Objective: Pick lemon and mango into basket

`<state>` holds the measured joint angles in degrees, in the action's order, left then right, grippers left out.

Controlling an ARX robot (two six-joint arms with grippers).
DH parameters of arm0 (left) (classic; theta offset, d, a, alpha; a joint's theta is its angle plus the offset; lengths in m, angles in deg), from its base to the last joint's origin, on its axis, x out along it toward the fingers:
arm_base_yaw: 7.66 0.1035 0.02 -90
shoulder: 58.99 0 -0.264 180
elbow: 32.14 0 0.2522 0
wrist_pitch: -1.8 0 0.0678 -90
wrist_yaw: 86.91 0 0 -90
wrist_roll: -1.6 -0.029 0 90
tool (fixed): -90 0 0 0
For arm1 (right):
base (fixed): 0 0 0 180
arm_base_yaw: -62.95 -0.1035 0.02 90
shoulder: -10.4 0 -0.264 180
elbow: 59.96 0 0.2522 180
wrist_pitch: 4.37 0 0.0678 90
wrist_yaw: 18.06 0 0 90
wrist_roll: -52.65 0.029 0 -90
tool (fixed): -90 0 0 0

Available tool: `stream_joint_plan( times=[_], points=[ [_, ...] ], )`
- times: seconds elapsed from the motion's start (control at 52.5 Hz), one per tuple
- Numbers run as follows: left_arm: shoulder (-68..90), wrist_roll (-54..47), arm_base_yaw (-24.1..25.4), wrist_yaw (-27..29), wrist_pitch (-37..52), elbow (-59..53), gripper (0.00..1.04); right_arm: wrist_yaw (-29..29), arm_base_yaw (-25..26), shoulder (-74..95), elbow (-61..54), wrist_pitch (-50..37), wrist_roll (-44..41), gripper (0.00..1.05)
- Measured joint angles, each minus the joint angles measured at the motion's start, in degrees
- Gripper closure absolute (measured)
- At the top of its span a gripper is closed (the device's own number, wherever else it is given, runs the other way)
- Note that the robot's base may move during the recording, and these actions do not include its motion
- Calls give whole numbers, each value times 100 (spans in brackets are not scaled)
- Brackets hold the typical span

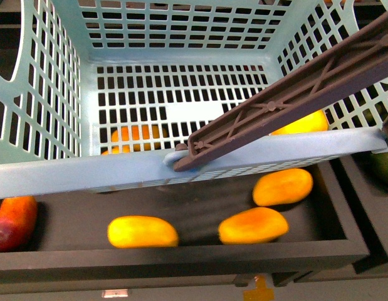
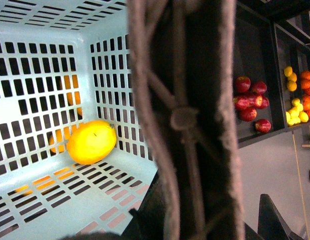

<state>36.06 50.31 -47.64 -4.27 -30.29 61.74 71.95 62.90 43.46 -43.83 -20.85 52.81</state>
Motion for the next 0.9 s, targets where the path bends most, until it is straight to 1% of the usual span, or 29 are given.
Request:
stream_joint_plan(
  times=[0.629,0.895],
  points=[
    [0,4,0,-15,0,0,100,-2,2,-9,0,0,0,9],
    [-2,-83,96,140,0,4,100,24,0,2,0,0,-2,9]
  ],
)
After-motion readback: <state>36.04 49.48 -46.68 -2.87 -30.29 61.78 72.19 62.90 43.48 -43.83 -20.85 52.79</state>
